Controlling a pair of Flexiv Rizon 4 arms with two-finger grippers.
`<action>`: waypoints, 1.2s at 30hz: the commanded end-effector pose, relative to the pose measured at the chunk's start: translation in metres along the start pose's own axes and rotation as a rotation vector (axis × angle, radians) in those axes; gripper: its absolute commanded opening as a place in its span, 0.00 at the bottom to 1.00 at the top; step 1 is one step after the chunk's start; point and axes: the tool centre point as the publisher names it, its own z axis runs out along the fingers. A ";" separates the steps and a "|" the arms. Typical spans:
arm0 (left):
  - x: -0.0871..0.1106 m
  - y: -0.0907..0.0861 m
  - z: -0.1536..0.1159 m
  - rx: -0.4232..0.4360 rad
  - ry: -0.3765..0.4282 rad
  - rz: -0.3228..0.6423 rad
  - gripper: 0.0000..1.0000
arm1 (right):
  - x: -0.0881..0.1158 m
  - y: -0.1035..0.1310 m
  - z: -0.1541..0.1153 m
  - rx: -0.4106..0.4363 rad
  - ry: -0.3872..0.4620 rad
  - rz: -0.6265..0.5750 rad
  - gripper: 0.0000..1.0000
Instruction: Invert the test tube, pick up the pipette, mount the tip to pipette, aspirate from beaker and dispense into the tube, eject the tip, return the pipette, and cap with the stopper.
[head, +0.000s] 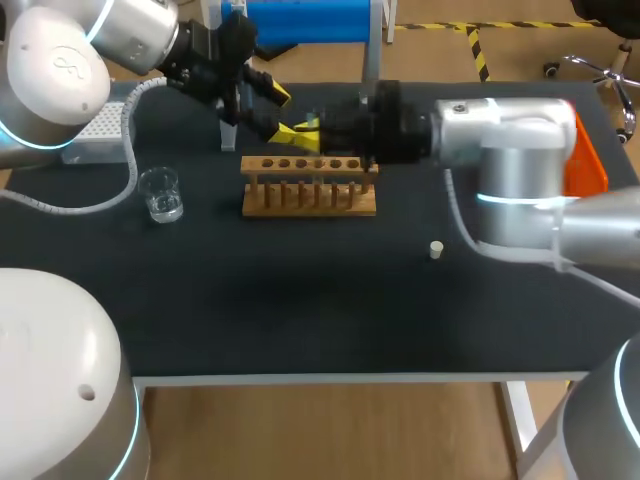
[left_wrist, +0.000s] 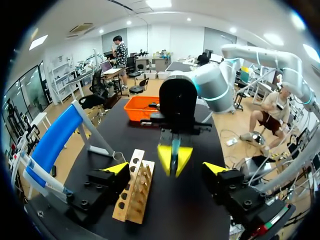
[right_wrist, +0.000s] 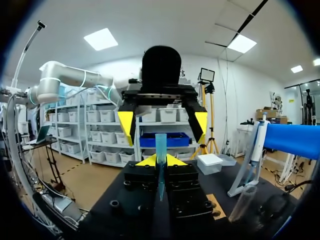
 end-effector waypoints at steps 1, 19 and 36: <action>-0.001 -0.001 0.000 -0.004 0.004 -0.001 1.00 | 0.018 0.012 -0.065 0.009 -0.009 -0.011 0.00; -0.001 -0.001 0.000 -0.004 0.004 -0.001 1.00 | 0.056 0.011 -0.199 0.028 -0.010 -0.063 0.00; -0.001 -0.001 0.000 -0.004 0.004 -0.001 1.00 | 0.067 -0.025 -0.234 0.006 -0.016 0.001 0.00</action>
